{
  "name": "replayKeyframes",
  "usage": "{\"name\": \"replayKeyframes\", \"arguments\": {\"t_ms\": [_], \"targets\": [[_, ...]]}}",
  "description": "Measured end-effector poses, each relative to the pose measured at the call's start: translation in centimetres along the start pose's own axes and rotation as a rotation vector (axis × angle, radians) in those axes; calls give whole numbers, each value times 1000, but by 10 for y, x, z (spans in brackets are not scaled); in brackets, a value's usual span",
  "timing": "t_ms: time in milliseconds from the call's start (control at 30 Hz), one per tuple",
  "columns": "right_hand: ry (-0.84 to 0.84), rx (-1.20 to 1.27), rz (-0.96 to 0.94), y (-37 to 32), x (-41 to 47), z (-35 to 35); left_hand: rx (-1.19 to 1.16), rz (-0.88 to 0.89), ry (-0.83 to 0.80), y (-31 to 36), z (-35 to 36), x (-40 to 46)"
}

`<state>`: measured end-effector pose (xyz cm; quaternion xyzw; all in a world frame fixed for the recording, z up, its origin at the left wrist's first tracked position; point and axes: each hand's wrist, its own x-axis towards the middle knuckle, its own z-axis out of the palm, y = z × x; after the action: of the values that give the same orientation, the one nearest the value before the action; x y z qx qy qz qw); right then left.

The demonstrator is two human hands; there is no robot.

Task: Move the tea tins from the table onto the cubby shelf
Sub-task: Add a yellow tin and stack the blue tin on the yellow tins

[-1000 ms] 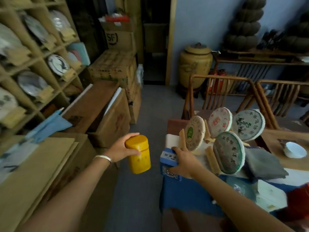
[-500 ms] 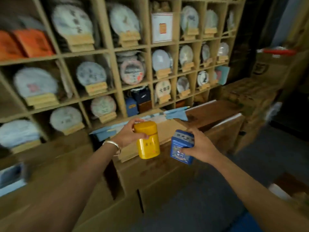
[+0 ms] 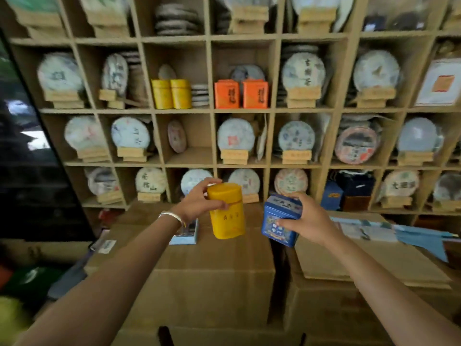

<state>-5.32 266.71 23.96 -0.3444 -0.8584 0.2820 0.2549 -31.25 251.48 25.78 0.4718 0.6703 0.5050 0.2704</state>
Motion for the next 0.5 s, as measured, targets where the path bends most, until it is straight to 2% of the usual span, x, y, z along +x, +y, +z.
{"name": "replayKeyframes", "arguments": {"t_ms": [267, 500], "targets": [[-2, 88, -99, -78, 109, 75, 26, 85, 58, -5, -149, 60], [-31, 96, -99, -105, 189, 101, 51, 196, 80, 38, -218, 150]]}}
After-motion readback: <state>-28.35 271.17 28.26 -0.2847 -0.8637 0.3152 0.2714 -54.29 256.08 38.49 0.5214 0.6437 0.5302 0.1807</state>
